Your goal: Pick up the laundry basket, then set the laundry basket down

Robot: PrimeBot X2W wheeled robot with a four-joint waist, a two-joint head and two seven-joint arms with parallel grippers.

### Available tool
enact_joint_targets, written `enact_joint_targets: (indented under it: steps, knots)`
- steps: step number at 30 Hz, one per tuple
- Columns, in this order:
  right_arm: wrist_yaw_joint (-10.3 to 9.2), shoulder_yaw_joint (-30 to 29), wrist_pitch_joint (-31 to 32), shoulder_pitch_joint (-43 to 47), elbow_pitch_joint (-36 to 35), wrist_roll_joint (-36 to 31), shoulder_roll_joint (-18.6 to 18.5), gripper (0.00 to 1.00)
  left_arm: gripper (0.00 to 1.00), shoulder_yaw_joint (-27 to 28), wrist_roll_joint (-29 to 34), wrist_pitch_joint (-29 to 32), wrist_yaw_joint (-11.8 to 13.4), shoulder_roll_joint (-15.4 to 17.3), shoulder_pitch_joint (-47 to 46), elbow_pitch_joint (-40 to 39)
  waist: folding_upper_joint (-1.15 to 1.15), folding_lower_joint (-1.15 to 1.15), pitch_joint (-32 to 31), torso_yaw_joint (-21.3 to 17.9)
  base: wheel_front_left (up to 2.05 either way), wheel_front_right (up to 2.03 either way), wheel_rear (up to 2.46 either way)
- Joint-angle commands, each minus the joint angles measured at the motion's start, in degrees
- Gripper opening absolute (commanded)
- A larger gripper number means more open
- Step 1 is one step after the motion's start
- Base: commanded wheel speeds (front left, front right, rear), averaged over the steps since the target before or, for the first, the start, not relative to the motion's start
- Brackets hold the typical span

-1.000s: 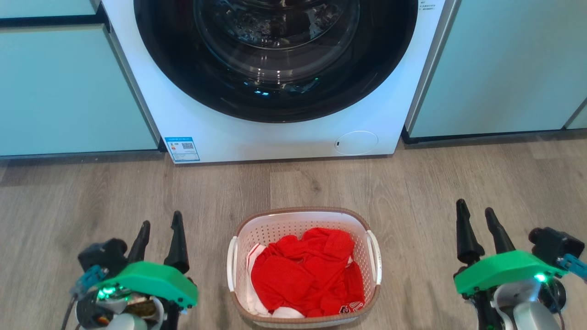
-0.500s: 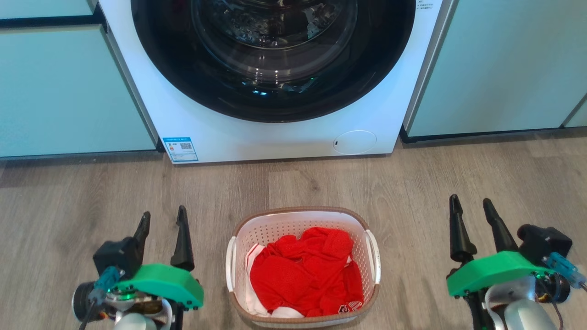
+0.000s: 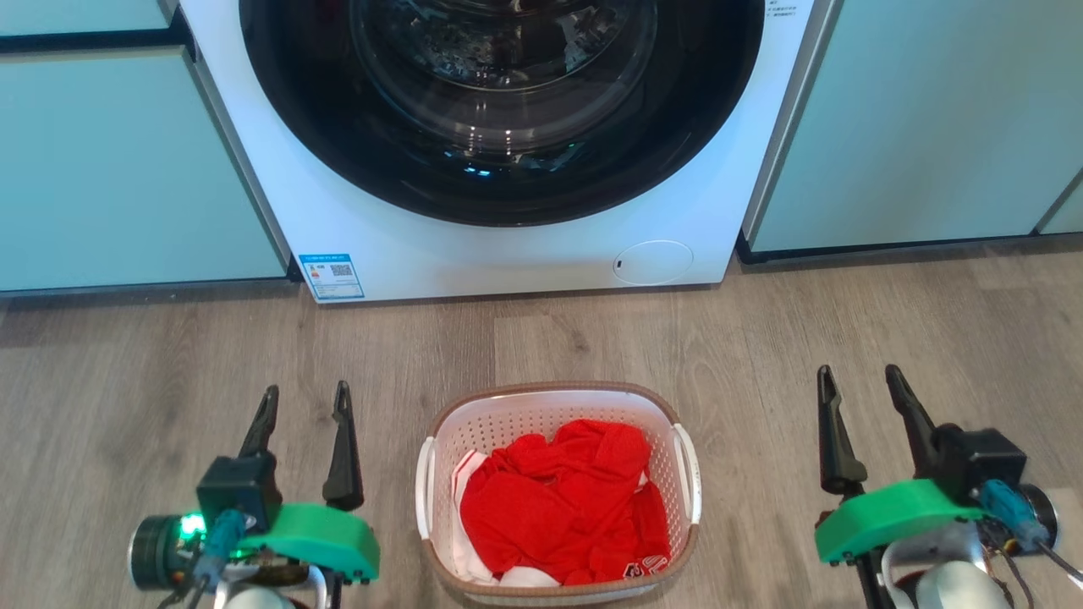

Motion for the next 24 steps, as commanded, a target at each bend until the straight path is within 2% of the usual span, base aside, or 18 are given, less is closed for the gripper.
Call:
enact_joint_targets:
  steps: [1,12,24]
  knots:
    - [0.37,1.7,-0.9,-1.2,-2.4,-2.1,-0.7,1.0,1.0,1.6,2.1,-1.0,0.1,0.1,-1.8,-2.4,0.0,0.0,0.0,0.0,0.0,0.0,0.0]
    - [0.41,2.3,-2.6,-1.1,-3.2,-9.1,-0.8,1.0,1.0,2.3,9.1,-2.7,-0.5,-0.9,-1.1,-2.8,0.0,0.0,-0.1,-0.1,0.0,0.0,0.0]
    - [0.41,2.1,-2.6,-1.0,-3.2,-9.3,-0.8,1.0,1.0,4.1,9.9,-2.7,-2.2,-2.3,-0.8,-2.1,0.0,0.0,0.0,-0.1,0.0,0.0,0.0]
